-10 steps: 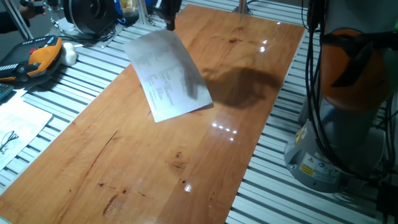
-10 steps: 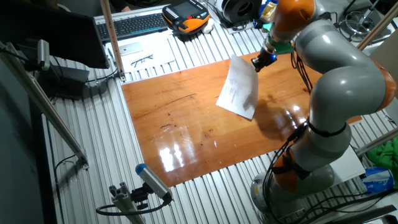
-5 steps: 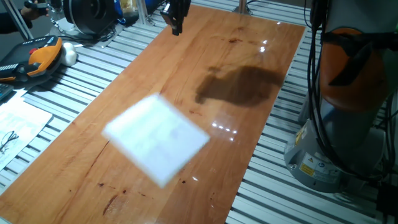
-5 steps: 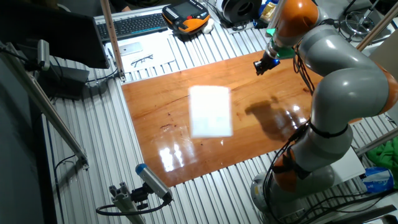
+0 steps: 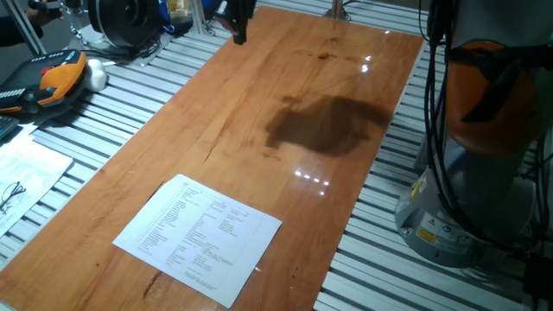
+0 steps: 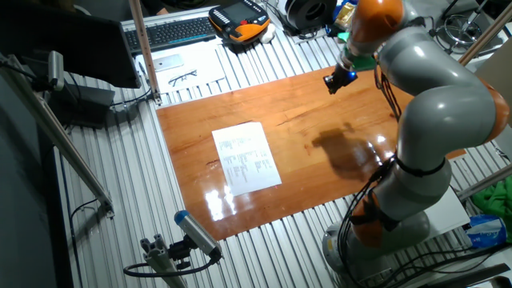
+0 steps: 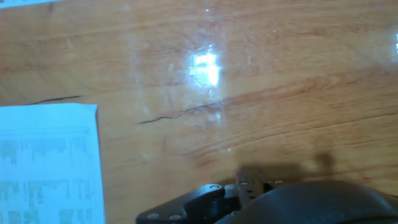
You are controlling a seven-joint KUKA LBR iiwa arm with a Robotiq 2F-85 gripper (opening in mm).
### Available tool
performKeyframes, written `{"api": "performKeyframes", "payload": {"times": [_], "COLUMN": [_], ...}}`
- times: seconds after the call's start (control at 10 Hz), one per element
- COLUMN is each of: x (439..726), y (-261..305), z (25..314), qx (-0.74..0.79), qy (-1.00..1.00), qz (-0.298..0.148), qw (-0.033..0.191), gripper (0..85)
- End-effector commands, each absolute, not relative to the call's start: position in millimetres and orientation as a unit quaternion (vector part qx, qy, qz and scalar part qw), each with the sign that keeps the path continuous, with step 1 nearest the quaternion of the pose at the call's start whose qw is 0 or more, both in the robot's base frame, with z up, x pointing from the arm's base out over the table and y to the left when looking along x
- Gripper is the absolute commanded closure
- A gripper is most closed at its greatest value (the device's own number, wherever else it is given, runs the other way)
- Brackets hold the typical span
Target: Flip over and spread out the paper that is laid flat on the table
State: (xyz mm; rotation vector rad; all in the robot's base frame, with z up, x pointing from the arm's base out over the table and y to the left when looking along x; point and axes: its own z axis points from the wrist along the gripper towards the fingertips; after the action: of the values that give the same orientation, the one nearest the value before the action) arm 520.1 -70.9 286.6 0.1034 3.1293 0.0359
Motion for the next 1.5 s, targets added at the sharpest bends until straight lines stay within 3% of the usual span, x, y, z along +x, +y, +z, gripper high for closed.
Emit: {"api": "performKeyframes", "payload": {"times": [0.0, 0.1, 0.2, 0.6, 1.0, 1.4], "x": [521.2, 522.4, 522.5, 519.6, 519.7, 511.7], "y": [-66.8, -62.8, -59.3, -53.9, -35.9, -25.5], "z": [293.8, 303.2, 310.6, 327.2, 324.7, 326.5], "qx": [0.033, 0.030, 0.026, 0.026, 0.037, 0.033], "qy": [0.999, 1.000, 1.000, 1.000, 0.999, 0.999], "qz": [0.005, -0.002, -0.008, -0.012, -0.020, -0.004], "qw": [0.003, 0.000, 0.001, 0.011, 0.027, 0.009], "gripper": [68.0, 68.0, 85.0, 85.0, 85.0, 85.0]}}
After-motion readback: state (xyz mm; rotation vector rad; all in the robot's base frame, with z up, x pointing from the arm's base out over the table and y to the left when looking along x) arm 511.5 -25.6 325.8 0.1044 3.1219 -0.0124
